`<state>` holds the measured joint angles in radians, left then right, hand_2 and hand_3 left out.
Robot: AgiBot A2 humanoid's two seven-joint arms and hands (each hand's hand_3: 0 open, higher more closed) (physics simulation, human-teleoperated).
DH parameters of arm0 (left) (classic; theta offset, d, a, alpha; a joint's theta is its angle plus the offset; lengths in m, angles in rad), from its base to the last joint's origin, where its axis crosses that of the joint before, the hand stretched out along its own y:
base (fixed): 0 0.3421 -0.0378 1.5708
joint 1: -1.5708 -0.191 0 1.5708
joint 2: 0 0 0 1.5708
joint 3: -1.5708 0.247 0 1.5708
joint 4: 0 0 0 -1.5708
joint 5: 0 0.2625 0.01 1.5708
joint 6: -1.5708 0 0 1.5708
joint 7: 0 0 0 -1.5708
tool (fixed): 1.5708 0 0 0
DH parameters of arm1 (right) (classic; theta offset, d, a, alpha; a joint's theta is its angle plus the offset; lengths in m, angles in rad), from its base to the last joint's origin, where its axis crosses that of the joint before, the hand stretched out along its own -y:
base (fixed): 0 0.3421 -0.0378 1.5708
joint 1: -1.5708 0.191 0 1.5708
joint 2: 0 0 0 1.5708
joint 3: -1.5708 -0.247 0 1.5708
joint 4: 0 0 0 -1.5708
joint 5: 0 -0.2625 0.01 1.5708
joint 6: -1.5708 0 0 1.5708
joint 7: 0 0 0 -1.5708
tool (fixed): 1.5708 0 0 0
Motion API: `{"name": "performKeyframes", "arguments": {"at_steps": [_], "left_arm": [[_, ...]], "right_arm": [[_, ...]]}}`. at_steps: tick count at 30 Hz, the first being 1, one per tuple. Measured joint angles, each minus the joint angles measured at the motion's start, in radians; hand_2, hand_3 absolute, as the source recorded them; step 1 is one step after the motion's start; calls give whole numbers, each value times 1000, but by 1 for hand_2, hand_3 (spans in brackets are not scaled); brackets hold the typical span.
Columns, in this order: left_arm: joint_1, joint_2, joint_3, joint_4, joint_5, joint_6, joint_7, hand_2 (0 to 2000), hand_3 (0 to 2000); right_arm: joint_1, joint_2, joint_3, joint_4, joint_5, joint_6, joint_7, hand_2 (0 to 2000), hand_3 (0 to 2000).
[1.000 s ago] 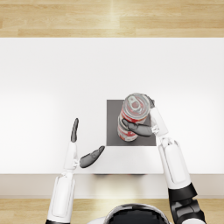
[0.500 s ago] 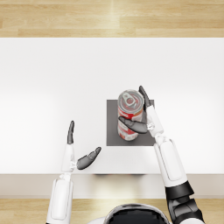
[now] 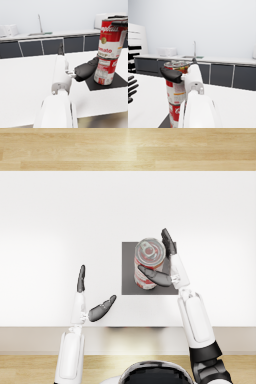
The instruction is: Pick up the red can on the left and place it in the middle, then pick up the red can on the right and place it on top of the can in the middle
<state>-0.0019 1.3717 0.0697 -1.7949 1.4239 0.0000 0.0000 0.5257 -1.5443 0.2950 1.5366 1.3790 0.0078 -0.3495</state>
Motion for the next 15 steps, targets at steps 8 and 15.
{"name": "performKeyframes", "arguments": {"at_steps": [8,15], "left_arm": [[4,11,-6,-24,0,0,0,0,0],[74,24,-47,-92,0,0,0,0,0]], "right_arm": [[-39,4,-20,131,0,-7,0,0,0],[-85,14,-95,315,0,-8,282,0,0]]}}
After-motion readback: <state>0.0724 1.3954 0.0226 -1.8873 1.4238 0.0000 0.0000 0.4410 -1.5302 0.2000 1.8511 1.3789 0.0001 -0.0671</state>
